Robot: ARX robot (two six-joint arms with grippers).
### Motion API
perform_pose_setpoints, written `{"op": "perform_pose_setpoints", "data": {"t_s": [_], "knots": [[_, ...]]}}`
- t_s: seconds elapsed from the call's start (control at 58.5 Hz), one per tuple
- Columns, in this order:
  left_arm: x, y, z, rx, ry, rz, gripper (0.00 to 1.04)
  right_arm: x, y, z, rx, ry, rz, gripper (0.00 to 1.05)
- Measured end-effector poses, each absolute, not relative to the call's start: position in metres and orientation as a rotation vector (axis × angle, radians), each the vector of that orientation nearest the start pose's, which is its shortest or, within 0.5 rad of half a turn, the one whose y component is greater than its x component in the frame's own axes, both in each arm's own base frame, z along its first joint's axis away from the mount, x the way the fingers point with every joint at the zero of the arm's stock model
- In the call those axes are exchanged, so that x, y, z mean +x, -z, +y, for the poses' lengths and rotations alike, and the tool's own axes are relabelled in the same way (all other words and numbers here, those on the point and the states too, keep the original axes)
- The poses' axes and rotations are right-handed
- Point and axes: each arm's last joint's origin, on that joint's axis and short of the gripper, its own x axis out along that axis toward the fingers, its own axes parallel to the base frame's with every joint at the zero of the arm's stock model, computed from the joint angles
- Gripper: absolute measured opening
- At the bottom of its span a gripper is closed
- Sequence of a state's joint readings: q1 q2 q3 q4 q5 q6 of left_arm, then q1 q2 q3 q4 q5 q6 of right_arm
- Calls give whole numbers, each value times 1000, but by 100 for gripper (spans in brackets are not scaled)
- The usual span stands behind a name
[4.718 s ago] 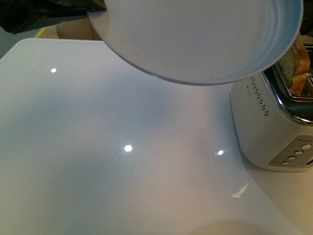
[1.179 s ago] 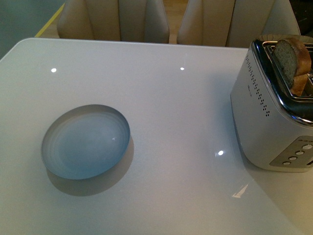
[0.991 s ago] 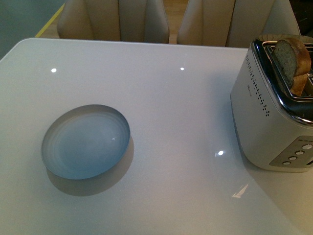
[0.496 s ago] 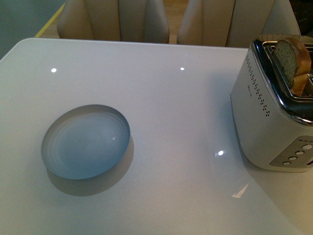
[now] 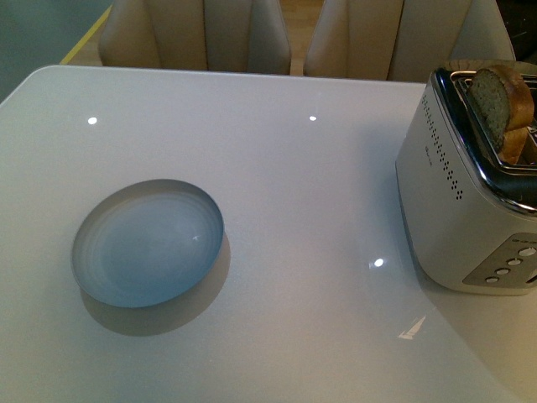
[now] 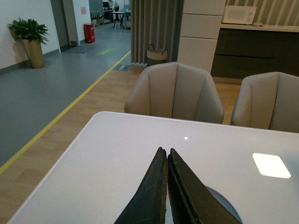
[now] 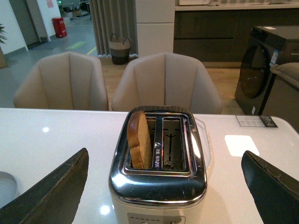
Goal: Left arm holds plate, right arm toasts bread
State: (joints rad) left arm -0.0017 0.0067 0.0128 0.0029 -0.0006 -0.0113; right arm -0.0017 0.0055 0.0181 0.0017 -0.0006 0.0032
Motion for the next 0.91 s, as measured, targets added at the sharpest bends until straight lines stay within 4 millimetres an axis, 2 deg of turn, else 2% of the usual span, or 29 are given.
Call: {"op": "perform_pose_setpoints", "data": {"t_s": [0.393, 0.906], "knots": [[97, -168, 0, -12, 1, -9, 4, 97, -169, 0, 3, 2, -14, 96], [97, -168, 0, -11, 1, -9, 94, 97, -169, 0, 3, 1, -14, 96]]}}
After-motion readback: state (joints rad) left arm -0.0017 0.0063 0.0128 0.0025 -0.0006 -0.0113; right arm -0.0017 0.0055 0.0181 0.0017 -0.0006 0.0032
